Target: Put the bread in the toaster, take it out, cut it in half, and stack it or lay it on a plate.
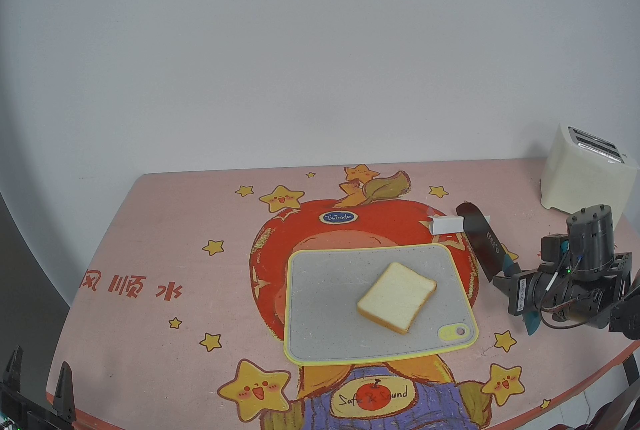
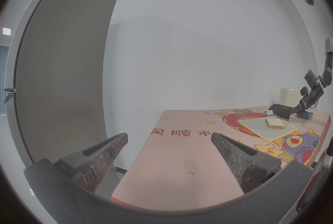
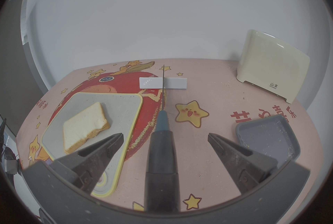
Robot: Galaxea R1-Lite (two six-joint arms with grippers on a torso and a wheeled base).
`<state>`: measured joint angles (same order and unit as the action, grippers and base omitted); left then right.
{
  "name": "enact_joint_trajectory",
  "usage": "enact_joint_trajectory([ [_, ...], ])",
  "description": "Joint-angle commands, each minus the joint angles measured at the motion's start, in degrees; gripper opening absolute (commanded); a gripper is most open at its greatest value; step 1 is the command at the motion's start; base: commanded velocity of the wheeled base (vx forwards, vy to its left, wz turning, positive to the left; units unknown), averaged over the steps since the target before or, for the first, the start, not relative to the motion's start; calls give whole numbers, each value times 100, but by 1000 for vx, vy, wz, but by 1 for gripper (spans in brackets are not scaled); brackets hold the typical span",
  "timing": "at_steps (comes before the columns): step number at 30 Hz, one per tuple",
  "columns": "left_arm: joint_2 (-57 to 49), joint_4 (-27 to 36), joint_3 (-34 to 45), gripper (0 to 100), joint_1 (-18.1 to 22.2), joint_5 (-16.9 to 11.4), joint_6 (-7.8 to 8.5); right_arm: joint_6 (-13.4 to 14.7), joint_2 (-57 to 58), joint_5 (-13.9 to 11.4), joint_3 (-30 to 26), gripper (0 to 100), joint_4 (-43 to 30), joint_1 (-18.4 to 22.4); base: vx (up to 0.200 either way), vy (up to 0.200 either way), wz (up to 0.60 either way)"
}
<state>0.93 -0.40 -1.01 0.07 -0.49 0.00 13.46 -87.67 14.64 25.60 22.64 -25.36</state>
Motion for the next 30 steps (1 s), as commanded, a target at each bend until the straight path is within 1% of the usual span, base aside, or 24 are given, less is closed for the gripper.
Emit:
enact_joint_trajectory([
  [1,-40,-4,101,100,1,5,0,-1,40,4,-2,0,4,-22,0,0,0],
  [14,-40,-4,101,100,1,-4,0,-19,93,4,68,0,13,-31,0,0,0],
  [21,-40,-4,101,100,1,5,0,-27,101,56,77,0,13,-66,0,0,0],
  [26,-40,-4,101,100,1,5,0,-36,225,65,103,0,13,-66,0,0,0],
  [30,-40,5,101,100,1,5,0,-63,532,74,182,0,4,-75,0,0,0],
])
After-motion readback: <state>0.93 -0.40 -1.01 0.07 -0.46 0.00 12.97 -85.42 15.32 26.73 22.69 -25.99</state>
